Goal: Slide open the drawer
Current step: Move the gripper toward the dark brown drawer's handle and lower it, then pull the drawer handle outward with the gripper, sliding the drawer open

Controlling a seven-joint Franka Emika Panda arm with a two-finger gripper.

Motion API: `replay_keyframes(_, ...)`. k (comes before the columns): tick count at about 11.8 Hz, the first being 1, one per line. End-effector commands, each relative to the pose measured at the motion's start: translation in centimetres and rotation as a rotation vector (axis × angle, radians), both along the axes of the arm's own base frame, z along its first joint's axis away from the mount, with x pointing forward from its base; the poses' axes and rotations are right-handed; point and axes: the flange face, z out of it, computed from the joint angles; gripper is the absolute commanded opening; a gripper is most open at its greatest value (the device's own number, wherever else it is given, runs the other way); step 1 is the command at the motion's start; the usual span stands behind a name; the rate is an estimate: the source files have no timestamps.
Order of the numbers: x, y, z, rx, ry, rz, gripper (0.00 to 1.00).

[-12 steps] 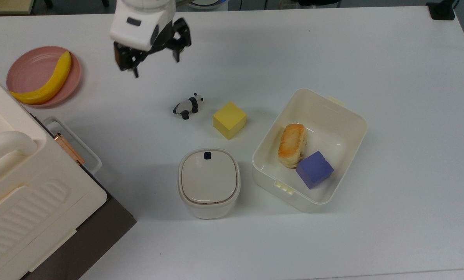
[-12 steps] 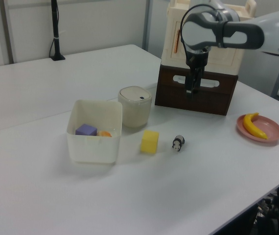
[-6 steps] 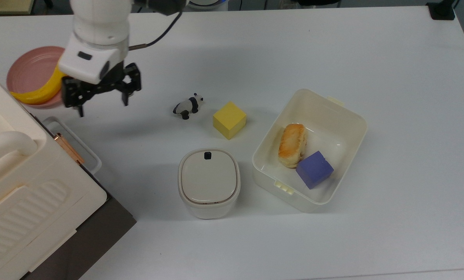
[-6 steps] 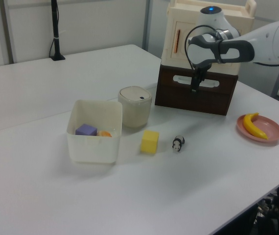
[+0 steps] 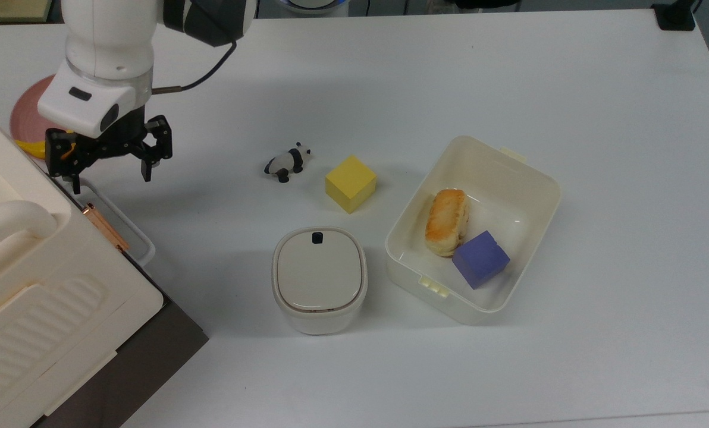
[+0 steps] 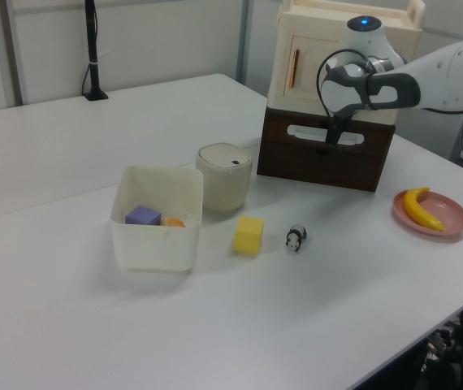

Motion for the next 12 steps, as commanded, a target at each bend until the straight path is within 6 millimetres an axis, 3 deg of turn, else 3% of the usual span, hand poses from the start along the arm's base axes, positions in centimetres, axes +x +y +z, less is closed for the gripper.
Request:
replay_keyframes(1,0.6,0.3,-1.1,-0.02,0.01,0.03,0.98)
replay_keyframes(4,1.0,1.7,-2.5,-0.012,0.031,0.048,0.98)
replay_keyframes(7,0.7,4.4,-3.5,-0.005,0.09,0.093,0.98)
replay_keyframes(12,-2.4,10.5,-1.6,0.052,0.361,0.223,0.98)
